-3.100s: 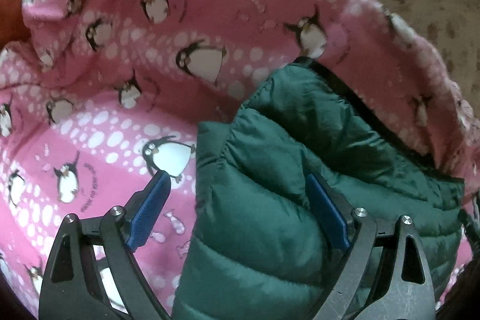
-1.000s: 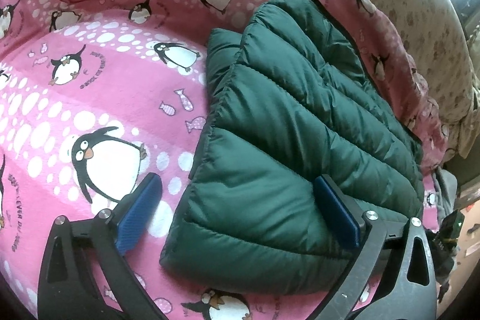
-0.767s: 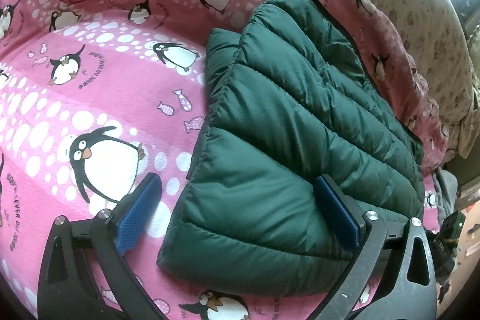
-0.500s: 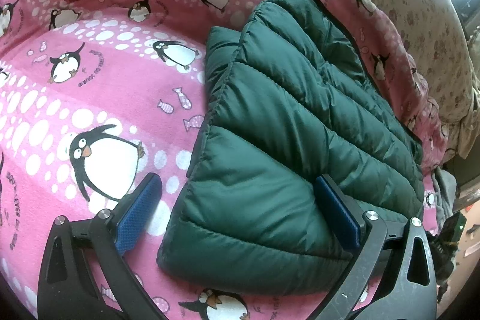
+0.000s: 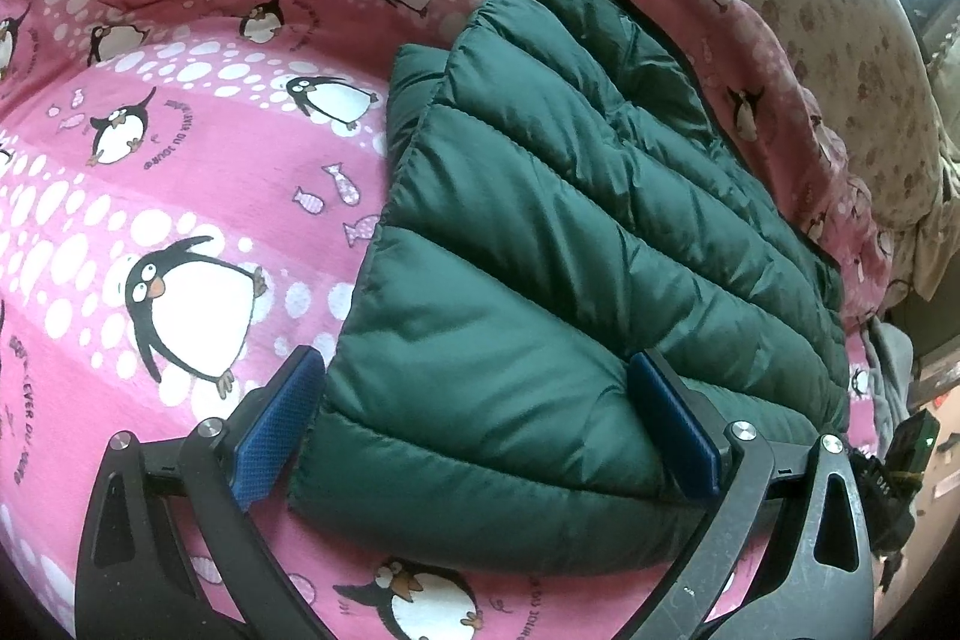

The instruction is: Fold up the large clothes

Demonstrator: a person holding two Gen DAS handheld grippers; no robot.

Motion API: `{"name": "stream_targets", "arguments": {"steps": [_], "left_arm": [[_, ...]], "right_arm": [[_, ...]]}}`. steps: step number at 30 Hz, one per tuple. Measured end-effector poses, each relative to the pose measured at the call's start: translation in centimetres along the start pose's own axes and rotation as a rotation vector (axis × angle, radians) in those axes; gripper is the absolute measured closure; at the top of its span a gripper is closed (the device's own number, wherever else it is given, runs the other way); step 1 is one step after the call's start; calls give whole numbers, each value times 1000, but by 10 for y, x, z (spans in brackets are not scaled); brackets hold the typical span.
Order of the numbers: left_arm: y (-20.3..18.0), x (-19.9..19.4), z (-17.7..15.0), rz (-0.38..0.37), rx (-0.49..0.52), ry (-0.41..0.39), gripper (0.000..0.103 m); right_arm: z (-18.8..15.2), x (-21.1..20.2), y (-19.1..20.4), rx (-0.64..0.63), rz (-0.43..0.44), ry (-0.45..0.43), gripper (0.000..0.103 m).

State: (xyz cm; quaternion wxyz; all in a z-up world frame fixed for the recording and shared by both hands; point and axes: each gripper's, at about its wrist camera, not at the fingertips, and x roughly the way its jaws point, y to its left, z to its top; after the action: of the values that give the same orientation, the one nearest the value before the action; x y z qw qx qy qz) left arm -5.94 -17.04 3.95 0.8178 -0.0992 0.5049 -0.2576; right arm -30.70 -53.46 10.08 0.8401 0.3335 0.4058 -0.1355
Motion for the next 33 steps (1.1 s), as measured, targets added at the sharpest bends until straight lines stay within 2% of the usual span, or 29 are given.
{"name": "stream_targets", "arguments": {"steps": [5,7,9,13,15,21,25,30,33], "left_arm": [[-2,-3,-3,-11,26,-6,14],[-4,-8,-4,-10,49,-23,23],[-5,-14,-5,-10,74,-43,37],[-7,-25,-5,-12,103,-58,53],[-9,-30,-5,-8,117,-63,61],[-10,-58,-11,-23,143,-67,67],[-4,-88,-32,-57,174,-51,68],[8,-122,-70,-75,234,-22,68],[17,-131,-87,-76,234,-1,68]], "right_arm": [[0,-1,0,-3,-2,-3,26],[0,-2,0,-10,-4,-6,32],[0,-5,0,-8,3,-7,38],[0,-12,-2,19,31,-10,54],[0,-19,-2,16,41,-14,58],[-5,-44,8,-14,79,-19,65],[-13,-66,16,-26,125,-14,65],[-43,-98,20,-55,153,24,65],[-66,-112,19,-48,175,41,66]]}}
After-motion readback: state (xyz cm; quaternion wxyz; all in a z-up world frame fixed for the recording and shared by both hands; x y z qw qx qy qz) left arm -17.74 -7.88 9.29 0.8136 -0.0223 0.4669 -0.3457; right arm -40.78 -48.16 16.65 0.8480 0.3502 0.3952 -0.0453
